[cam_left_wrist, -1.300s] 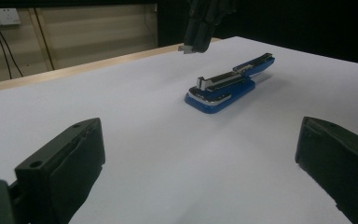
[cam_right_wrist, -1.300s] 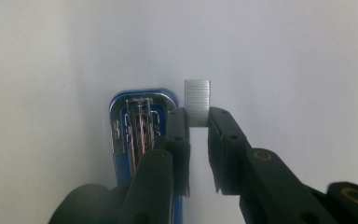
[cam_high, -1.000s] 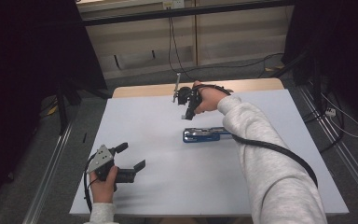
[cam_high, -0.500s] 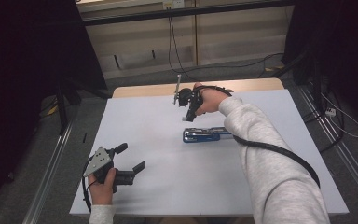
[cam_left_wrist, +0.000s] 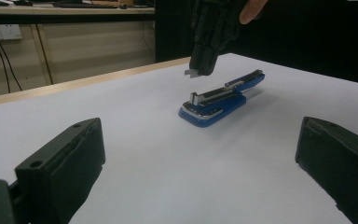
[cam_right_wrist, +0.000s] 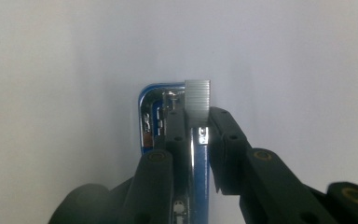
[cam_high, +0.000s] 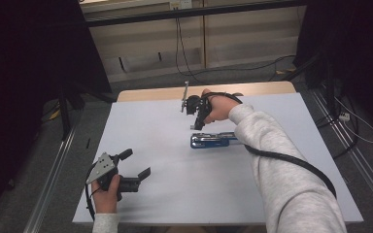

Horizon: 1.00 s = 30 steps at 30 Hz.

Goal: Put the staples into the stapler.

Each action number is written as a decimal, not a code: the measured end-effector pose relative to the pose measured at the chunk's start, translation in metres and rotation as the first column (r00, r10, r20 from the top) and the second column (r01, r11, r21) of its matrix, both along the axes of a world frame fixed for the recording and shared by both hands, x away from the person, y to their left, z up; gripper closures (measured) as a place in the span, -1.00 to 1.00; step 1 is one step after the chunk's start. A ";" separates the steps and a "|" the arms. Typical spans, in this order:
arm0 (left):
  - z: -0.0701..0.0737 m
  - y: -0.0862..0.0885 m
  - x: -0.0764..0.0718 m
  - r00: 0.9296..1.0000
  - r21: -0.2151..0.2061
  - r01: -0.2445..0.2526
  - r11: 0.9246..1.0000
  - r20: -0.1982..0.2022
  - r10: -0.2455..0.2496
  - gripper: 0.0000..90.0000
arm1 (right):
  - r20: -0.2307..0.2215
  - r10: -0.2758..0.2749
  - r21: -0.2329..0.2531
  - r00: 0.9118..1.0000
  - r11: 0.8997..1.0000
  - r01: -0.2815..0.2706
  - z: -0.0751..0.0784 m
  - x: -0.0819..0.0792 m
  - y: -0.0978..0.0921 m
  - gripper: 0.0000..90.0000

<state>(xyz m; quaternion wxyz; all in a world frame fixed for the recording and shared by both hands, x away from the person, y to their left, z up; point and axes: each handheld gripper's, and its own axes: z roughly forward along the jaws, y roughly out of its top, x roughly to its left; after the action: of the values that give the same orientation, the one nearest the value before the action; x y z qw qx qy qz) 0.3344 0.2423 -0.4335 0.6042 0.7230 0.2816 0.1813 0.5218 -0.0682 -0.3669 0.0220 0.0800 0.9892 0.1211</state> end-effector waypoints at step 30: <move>0.000 -0.001 0.000 1.000 0.011 -0.002 1.000 -0.009 0.002 -0.97 | -0.030 0.026 -0.026 0.999 0.999 -0.027 -0.010 -0.011 -0.003 0.74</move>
<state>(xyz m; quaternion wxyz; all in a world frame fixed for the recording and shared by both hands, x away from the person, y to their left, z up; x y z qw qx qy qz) 0.3341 0.2412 -0.4340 0.5987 0.7269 0.2840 0.1803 0.5103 -0.0710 -0.3770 0.0068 0.0682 0.9919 0.1069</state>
